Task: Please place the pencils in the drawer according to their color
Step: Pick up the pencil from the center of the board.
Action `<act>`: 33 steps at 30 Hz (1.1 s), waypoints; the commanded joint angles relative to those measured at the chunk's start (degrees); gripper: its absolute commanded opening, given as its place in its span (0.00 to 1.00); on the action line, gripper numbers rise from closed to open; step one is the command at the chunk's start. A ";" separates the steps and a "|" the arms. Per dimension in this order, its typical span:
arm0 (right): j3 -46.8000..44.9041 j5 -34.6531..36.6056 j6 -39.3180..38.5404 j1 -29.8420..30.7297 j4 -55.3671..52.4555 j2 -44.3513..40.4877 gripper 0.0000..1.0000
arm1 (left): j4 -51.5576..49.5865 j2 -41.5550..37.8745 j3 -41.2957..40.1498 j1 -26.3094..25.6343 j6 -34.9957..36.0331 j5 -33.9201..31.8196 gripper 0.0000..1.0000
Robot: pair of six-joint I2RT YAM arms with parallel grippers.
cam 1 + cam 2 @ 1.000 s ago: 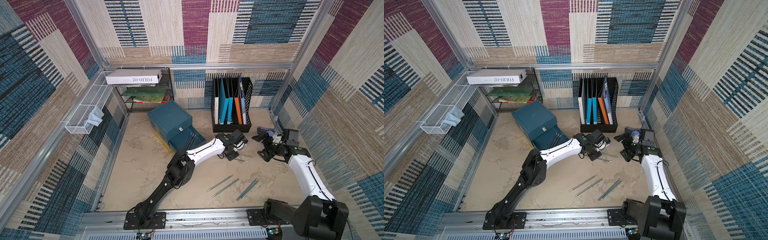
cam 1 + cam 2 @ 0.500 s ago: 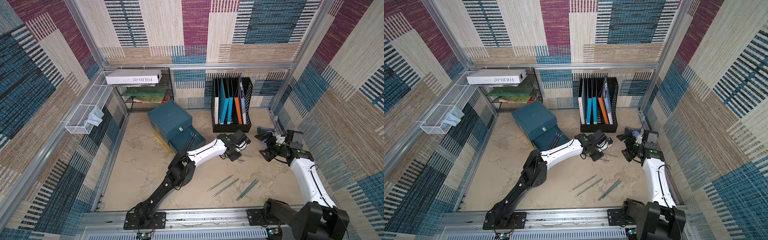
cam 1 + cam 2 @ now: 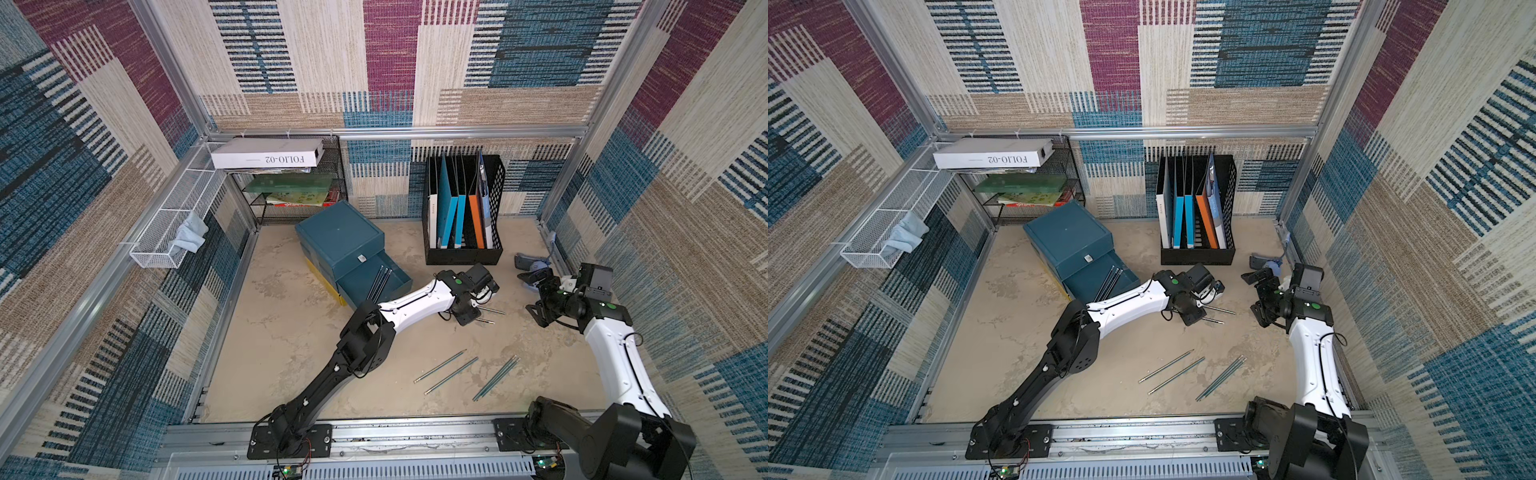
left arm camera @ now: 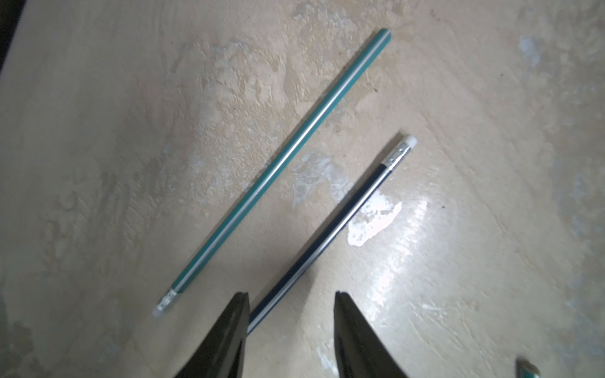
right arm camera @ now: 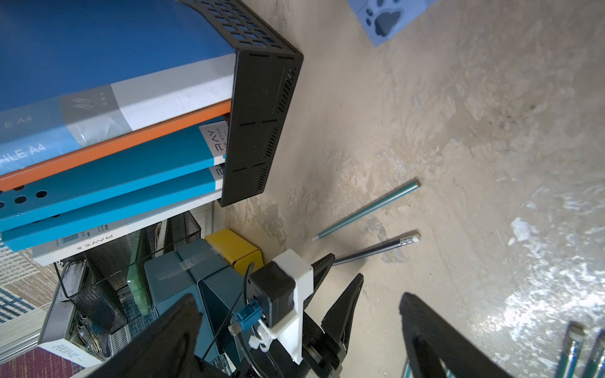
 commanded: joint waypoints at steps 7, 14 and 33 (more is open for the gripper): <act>-0.50 0.51 -0.85 -0.31 -0.63 0.21 0.99 | -0.20 0.94 -1.01 -0.04 -0.49 1.56 0.47; -0.59 0.60 -0.87 -0.43 -0.63 0.24 0.99 | -0.19 1.41 -1.65 -0.06 -0.77 1.76 0.45; -1.80 0.60 0.79 -0.53 0.07 -1.50 0.99 | 0.98 -0.37 -9.90 -0.73 -1.30 0.42 0.27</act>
